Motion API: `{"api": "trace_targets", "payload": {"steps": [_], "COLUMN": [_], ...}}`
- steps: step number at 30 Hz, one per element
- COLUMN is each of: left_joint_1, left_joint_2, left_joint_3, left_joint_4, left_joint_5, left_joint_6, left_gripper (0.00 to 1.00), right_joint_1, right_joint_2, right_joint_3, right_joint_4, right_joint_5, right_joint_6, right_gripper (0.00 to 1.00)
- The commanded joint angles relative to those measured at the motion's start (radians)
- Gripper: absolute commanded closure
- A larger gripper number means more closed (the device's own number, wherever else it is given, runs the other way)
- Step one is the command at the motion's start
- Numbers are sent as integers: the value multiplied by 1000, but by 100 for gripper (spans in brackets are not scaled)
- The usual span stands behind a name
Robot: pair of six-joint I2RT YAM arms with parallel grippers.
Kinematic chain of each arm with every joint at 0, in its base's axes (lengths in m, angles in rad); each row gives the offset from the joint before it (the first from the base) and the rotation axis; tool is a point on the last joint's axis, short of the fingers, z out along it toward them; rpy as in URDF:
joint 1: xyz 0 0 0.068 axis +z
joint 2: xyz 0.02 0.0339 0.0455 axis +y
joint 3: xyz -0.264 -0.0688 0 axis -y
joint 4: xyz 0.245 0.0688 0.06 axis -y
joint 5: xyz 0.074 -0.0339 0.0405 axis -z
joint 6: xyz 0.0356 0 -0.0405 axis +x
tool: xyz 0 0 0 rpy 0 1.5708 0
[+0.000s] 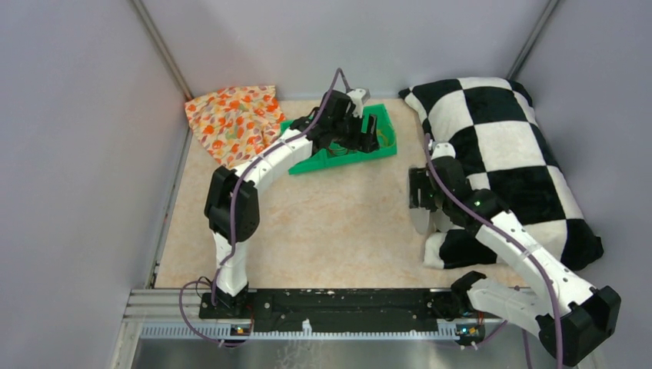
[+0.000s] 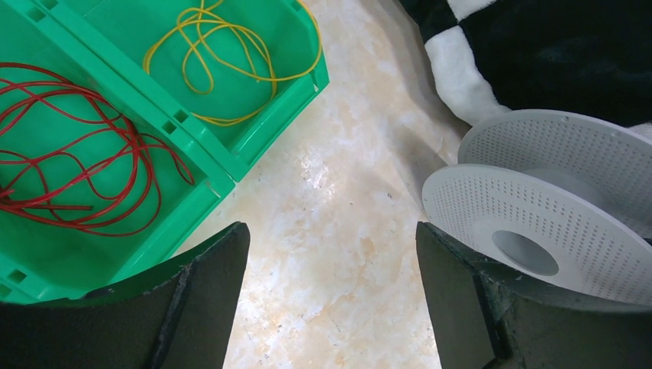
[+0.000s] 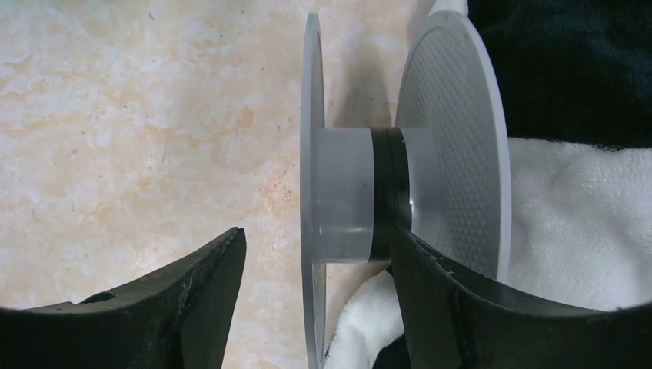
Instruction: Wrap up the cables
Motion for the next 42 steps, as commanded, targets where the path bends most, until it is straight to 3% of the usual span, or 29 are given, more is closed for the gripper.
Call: {"api": "trace_targets", "payload": {"steps": [1,19,31,36,42], "left_joint_1": [-1,-3,-80,-80,-82], "left_joint_2": [-77,-77,64,206,295], "left_joint_3": [4,-26,99,255,281], "left_joint_4": [43,90,194,209,305], "left_joint_5": [35,77,-152,-171,-313], "left_joint_6": [-21,-74,-204,-212,-148], "left_gripper": [14,10,14,15,21], "right_joint_1": [9,9,9,8,9], "right_joint_2": [-32,-33,-44,-77,-108], "right_joint_3": [69,196,362,352,349], "right_joint_4": [-15,-70,-99,-124,-164], "right_joint_5": [0,-65,17,81,117], "right_joint_6": [14,47,66,79,87], "right_gripper": [30,28,27,26,26]}}
